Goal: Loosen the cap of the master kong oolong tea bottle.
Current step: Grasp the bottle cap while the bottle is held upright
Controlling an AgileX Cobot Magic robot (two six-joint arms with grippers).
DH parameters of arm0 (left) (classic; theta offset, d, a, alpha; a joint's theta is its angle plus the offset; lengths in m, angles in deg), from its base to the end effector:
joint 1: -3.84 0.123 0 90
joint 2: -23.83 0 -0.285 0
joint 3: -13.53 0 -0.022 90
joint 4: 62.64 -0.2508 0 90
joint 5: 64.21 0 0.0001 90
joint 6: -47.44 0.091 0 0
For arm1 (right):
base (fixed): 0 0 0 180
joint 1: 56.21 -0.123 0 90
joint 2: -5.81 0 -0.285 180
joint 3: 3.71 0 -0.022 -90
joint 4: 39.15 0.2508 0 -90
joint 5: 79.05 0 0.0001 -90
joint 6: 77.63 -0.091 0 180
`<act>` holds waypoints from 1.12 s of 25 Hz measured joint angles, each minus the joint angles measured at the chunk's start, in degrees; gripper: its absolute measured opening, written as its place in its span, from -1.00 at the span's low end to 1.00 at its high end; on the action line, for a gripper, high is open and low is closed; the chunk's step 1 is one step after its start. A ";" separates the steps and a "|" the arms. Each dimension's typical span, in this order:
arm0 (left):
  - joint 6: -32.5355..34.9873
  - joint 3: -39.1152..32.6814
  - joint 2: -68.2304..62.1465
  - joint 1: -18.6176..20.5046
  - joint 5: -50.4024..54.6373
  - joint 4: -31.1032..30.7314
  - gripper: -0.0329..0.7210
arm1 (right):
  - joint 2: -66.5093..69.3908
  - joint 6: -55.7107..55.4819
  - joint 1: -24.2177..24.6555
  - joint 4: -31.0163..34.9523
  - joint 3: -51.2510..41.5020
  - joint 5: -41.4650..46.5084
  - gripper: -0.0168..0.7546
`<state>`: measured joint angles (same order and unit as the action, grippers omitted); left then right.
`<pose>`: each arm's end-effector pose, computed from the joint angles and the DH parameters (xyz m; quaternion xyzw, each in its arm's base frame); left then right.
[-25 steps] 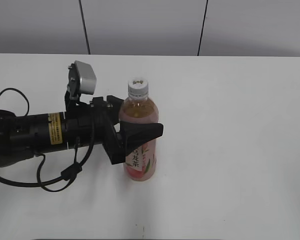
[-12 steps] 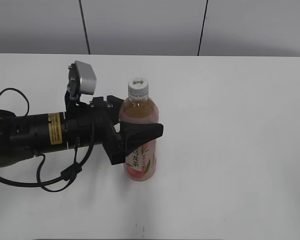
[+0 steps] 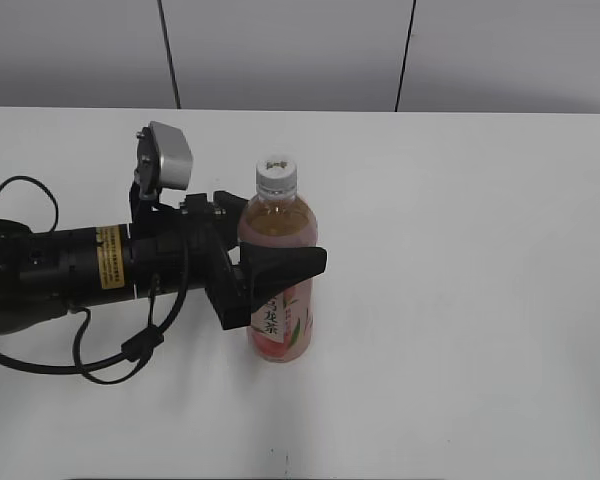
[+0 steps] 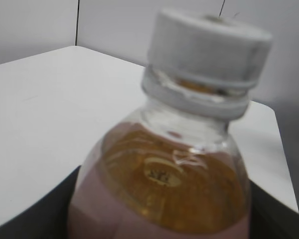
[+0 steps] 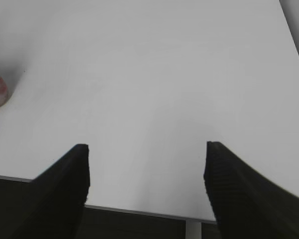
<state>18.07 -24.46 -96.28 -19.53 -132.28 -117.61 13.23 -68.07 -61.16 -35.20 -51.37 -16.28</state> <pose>0.2614 -0.1882 0.1315 0.3911 0.6488 -0.4407 0.4815 -0.0097 0.0048 0.2790 -0.1104 0.8488 0.0136 0.5168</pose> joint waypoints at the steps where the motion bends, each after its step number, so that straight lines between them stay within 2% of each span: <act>1: 0.06 0.00 0.00 0.00 0.05 0.00 0.31 | 0.00 0.00 0.00 0.00 0.20 -0.38 0.45; 6: 0.06 0.00 0.00 0.00 0.05 0.00 0.31 | 7.43 0.00 0.00 1.89 2.32 -5.54 0.29; 13: 0.06 0.00 0.00 0.00 0.05 0.05 0.31 | 30.16 4.92 0.00 9.73 8.65 -11.90 0.04; 21: 0.06 0.00 0.00 0.00 -0.06 0.16 0.31 | 56.48 11.19 0.00 16.26 25.37 -9.73 0.01; 28: 0.06 0.00 0.00 0.00 -0.11 0.17 0.31 | 71.55 11.78 -0.13 16.82 41.63 -5.83 0.01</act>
<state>18.13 -24.46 -96.28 -19.53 -132.39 -117.43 84.78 -56.30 -61.29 -18.38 -9.74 -22.11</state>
